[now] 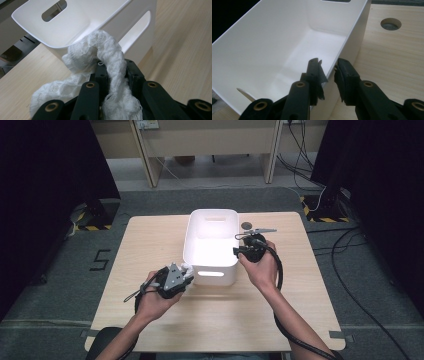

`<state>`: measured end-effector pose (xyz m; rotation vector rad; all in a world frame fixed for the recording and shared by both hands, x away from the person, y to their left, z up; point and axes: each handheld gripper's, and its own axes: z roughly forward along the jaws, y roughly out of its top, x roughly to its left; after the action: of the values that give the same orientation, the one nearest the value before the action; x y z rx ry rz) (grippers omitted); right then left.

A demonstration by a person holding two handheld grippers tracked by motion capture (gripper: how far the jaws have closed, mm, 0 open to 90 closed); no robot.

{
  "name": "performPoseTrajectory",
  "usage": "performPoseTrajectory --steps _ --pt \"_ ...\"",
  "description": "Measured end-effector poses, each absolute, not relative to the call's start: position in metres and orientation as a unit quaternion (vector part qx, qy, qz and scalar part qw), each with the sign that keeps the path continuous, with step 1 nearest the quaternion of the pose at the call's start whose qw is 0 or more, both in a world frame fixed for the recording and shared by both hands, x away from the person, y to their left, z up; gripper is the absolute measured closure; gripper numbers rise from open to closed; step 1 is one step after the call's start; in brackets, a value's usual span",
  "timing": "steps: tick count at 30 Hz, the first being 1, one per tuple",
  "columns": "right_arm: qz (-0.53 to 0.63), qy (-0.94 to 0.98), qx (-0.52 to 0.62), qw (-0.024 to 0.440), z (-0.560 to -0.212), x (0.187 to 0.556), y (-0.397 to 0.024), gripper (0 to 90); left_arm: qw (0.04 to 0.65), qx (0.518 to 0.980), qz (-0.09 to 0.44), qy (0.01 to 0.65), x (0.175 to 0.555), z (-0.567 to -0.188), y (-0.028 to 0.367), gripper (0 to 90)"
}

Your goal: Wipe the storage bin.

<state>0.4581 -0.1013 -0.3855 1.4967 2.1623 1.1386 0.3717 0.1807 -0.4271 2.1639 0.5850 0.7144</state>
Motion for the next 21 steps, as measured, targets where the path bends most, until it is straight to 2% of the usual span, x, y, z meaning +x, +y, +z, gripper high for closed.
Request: performPoseTrajectory --steps 21 --pt "0.395 0.749 0.514 0.137 -0.386 0.458 -0.101 73.5 0.374 0.859 0.266 0.229 0.377 -0.442 0.177 75.3"
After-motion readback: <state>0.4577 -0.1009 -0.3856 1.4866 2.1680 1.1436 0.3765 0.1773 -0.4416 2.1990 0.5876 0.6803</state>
